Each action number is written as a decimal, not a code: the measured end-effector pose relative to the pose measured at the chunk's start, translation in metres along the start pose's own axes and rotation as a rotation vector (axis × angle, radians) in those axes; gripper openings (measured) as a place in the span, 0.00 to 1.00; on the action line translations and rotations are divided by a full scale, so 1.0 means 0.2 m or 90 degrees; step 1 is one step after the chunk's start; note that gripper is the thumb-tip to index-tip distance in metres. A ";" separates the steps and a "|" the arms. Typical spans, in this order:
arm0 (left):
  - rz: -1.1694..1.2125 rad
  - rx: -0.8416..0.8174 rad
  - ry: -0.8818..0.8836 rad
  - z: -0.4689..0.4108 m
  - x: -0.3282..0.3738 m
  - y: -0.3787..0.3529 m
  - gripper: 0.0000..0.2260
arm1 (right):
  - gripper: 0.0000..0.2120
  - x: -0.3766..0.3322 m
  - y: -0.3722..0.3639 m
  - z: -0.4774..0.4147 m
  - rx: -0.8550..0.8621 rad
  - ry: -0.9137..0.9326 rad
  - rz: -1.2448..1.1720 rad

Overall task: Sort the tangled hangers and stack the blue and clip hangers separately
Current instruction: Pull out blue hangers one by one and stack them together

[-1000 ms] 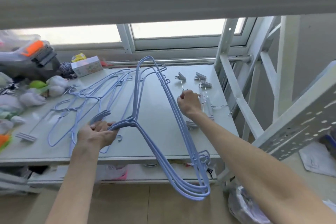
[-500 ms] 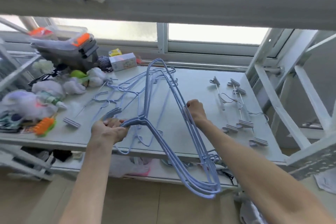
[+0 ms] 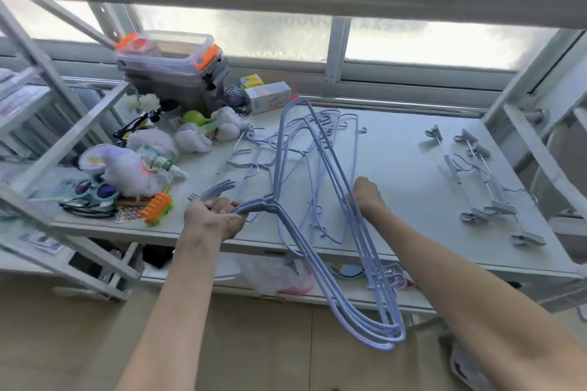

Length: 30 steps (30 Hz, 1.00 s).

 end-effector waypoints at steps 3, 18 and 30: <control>-0.003 0.009 -0.005 -0.01 0.03 0.03 0.25 | 0.10 0.01 -0.03 0.00 0.014 -0.005 -0.002; 0.037 0.052 -0.026 -0.13 0.15 0.06 0.21 | 0.12 0.10 0.10 -0.13 0.232 -0.054 -0.173; 0.043 0.054 0.006 -0.25 0.49 -0.01 0.21 | 0.07 0.10 0.10 0.00 0.395 -0.178 -0.260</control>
Point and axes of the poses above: each hand's wrist, its own z-axis away from the middle knuckle, its own y-axis out of the back of the hand, x = y × z, the point moved 4 cm from there along -z, towards the middle knuckle, and after that the axes turned 2 degrees about -x, right-handed, at the moved point
